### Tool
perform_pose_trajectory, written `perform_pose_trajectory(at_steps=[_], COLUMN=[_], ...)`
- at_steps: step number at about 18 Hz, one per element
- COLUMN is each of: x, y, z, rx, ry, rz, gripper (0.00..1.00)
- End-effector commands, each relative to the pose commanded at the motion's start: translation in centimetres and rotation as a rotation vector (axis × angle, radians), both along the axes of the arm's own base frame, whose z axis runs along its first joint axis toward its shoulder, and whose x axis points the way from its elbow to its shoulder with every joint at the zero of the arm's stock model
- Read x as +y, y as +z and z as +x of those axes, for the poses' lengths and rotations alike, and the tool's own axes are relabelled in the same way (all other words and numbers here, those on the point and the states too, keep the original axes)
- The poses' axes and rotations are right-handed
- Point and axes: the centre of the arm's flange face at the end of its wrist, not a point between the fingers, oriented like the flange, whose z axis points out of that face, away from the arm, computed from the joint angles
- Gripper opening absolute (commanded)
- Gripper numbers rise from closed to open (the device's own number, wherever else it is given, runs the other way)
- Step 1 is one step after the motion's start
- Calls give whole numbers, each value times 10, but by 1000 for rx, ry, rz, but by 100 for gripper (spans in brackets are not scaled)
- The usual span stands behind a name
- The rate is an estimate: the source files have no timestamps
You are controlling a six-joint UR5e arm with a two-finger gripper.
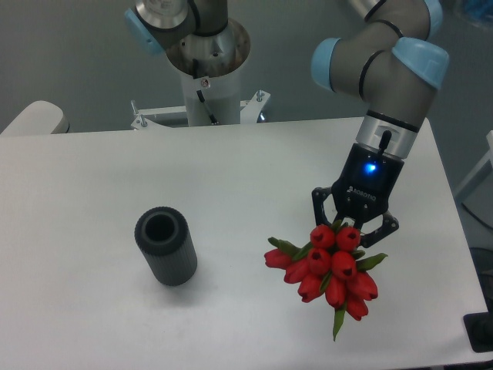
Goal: Insert the flowers into the vase
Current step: 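Carry the red tulip bunch in the gripper toward the grey vase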
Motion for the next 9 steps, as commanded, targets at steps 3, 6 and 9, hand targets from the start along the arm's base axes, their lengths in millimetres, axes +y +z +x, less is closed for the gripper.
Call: perform_pose_trajectory(at_steps=[3, 6, 9], x=[-1, 2, 4], y=[0, -1, 2], z=[2, 17, 25], rx=[-23, -50, -86], ry=[17, 21, 41], rz=[2, 0, 4], gripper=[25, 25, 25])
